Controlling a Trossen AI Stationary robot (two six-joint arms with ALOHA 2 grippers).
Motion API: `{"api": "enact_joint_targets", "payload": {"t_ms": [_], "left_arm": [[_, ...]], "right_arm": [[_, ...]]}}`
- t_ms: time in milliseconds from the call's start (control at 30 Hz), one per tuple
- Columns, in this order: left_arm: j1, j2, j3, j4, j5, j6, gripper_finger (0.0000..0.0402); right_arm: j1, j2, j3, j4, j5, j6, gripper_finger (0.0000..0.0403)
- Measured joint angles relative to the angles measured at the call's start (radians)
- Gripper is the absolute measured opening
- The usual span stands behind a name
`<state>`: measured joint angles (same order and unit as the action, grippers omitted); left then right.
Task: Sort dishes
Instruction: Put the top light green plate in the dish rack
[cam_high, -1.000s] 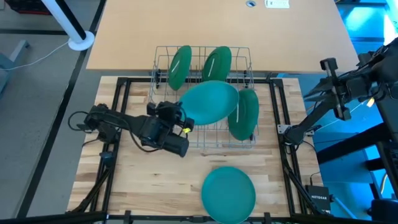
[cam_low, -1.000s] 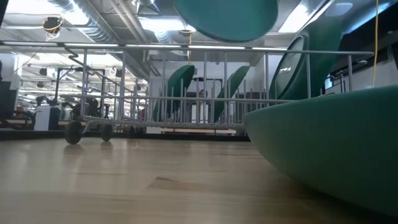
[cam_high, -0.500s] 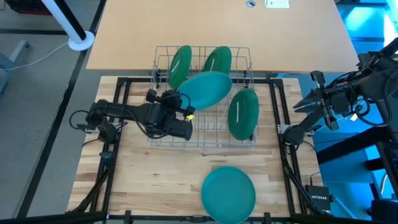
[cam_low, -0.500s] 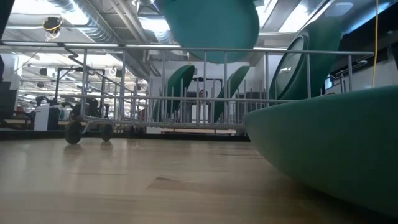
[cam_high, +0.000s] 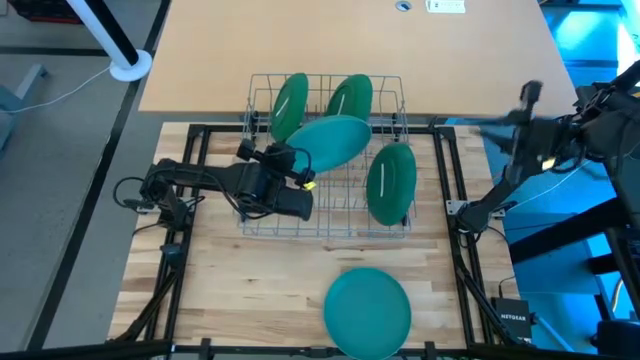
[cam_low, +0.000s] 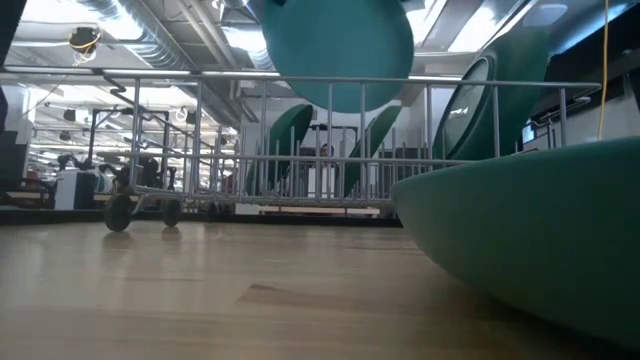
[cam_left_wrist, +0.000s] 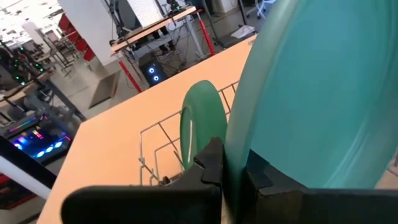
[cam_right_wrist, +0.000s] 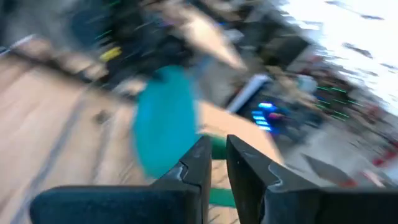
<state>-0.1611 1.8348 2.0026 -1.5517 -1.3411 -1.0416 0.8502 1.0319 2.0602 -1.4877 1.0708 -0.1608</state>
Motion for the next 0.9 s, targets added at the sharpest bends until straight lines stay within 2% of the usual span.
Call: {"api": "enact_joint_targets", "payload": {"t_ms": [100,200,367,667,767,900], "left_arm": [[0.000,0.000,0.000,0.000,-0.005,0.000,0.0000],[0.000,0.001,0.000,0.000,-0.030,0.005,0.0000],[-0.010,0.001,0.000,0.000,-0.080,0.036,0.0000],[-0.039,0.001,0.000,0.000,-0.194,0.132,0.0000],[-0.051,0.001,0.000,0.001,-0.233,0.158,0.0000],[-0.063,0.001,0.000,0.011,-0.231,0.204,0.0000]], "right_arm": [[0.000,0.010,0.000,0.156,0.170,0.000,0.0056],[0.000,0.014,0.000,0.341,0.244,0.000,0.0056],[0.000,0.020,0.002,0.529,0.248,0.003,0.0056],[-0.003,0.128,0.000,0.551,0.249,0.229,0.0056],[-0.047,0.174,0.000,0.552,0.256,0.305,0.0056],[-0.125,0.227,0.000,0.543,0.219,0.410,0.0056]]}}
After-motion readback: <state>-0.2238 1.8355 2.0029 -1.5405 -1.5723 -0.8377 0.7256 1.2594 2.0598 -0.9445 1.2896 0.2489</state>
